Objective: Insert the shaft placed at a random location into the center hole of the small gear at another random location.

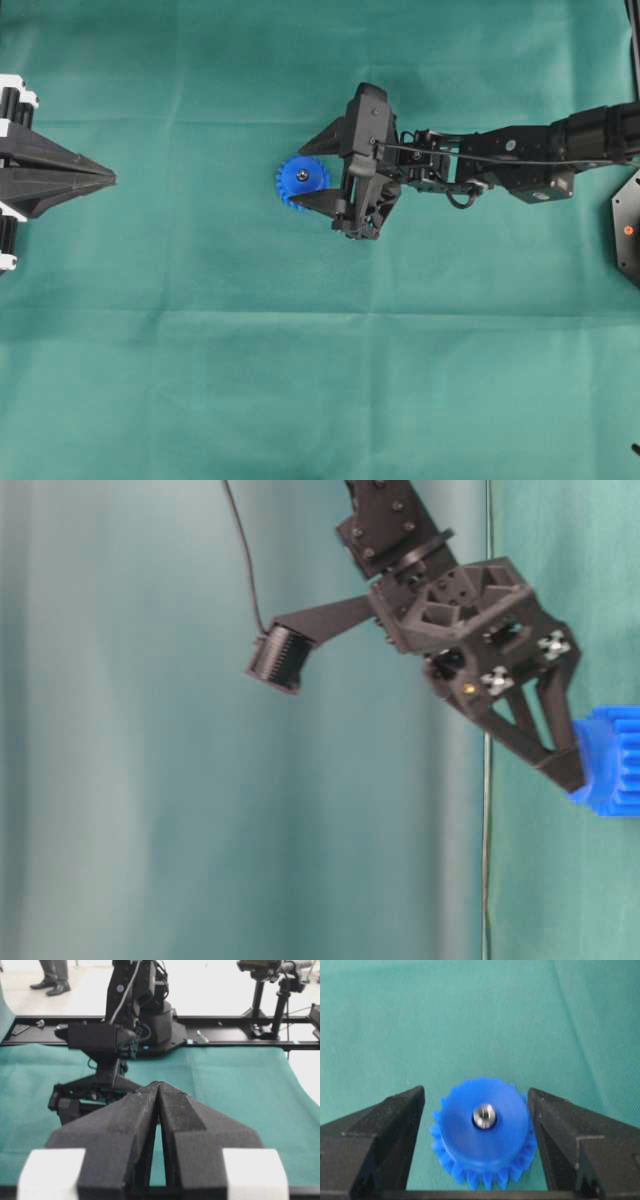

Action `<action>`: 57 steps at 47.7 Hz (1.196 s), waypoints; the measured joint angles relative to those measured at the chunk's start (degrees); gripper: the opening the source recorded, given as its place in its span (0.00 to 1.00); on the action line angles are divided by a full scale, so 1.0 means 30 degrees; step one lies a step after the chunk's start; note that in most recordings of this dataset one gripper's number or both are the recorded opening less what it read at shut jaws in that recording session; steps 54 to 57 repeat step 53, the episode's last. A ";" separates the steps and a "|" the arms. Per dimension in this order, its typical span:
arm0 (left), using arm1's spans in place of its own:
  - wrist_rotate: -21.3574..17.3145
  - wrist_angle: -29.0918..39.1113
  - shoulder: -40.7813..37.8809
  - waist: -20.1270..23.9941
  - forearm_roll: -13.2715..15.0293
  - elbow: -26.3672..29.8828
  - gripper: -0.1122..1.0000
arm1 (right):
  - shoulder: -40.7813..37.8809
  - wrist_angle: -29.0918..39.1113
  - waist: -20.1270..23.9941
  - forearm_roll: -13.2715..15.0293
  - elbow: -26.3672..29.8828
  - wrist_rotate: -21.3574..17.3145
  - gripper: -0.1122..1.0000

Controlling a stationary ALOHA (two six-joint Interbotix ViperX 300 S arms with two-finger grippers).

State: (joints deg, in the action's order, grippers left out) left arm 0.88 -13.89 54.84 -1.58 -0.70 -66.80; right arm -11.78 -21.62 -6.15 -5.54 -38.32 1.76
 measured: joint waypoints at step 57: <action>0.0000 0.0059 0.0000 0.0000 0.0000 0.0000 0.10 | 0.3516 0.0615 0.0029 0.0029 -0.2285 0.0029 0.82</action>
